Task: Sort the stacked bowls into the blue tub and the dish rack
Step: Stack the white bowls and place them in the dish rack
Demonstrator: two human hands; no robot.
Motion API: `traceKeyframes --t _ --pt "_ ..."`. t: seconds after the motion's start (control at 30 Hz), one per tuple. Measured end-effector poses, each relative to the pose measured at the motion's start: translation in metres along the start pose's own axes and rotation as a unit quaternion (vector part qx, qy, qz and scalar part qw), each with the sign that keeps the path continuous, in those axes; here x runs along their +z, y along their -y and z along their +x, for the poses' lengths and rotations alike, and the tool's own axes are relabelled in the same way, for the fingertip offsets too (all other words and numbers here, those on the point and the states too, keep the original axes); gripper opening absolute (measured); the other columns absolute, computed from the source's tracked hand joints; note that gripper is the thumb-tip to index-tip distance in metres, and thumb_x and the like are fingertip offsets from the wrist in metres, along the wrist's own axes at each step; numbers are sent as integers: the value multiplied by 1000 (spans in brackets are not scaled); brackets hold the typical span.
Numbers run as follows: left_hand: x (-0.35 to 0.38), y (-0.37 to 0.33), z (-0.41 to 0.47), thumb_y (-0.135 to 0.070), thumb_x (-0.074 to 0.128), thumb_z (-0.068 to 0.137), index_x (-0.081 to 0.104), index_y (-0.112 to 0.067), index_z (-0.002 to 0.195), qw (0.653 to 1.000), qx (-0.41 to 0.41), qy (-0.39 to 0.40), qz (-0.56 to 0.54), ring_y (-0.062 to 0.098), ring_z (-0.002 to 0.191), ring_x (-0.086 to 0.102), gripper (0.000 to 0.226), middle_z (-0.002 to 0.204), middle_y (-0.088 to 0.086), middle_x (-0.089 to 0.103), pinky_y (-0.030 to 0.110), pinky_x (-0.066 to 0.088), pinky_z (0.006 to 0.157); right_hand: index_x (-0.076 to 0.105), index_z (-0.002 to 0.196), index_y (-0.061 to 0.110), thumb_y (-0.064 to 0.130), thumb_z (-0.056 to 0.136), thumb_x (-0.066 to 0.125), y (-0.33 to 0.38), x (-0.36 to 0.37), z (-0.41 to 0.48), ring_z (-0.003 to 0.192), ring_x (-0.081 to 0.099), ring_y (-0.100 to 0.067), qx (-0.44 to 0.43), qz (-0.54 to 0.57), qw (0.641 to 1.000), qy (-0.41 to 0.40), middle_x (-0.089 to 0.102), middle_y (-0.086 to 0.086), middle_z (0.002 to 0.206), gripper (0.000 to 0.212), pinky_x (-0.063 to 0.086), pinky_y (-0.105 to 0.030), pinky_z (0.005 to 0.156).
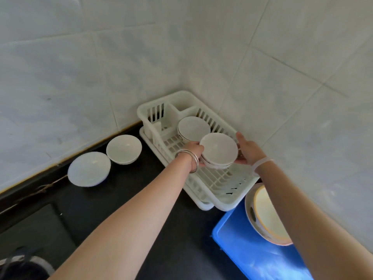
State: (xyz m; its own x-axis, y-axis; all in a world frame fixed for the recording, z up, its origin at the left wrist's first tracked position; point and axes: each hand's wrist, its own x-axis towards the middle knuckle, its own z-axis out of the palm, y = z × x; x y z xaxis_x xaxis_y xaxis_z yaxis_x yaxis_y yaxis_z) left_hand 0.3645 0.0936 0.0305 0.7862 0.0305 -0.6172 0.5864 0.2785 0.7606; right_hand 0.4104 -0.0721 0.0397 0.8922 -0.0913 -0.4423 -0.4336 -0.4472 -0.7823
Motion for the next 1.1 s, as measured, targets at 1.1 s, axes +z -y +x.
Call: traceKeyframes --t 1.1 --pt "30 36 68 6 38 88 43 -6 133 990 -40 45 126 39 119 51 46 135 20 46 47 51 90 54 81 10 35 97 35 -41 -8 46 63 51 -19 7 -340 939 -45 54 -4 69 36 40 -32 67"
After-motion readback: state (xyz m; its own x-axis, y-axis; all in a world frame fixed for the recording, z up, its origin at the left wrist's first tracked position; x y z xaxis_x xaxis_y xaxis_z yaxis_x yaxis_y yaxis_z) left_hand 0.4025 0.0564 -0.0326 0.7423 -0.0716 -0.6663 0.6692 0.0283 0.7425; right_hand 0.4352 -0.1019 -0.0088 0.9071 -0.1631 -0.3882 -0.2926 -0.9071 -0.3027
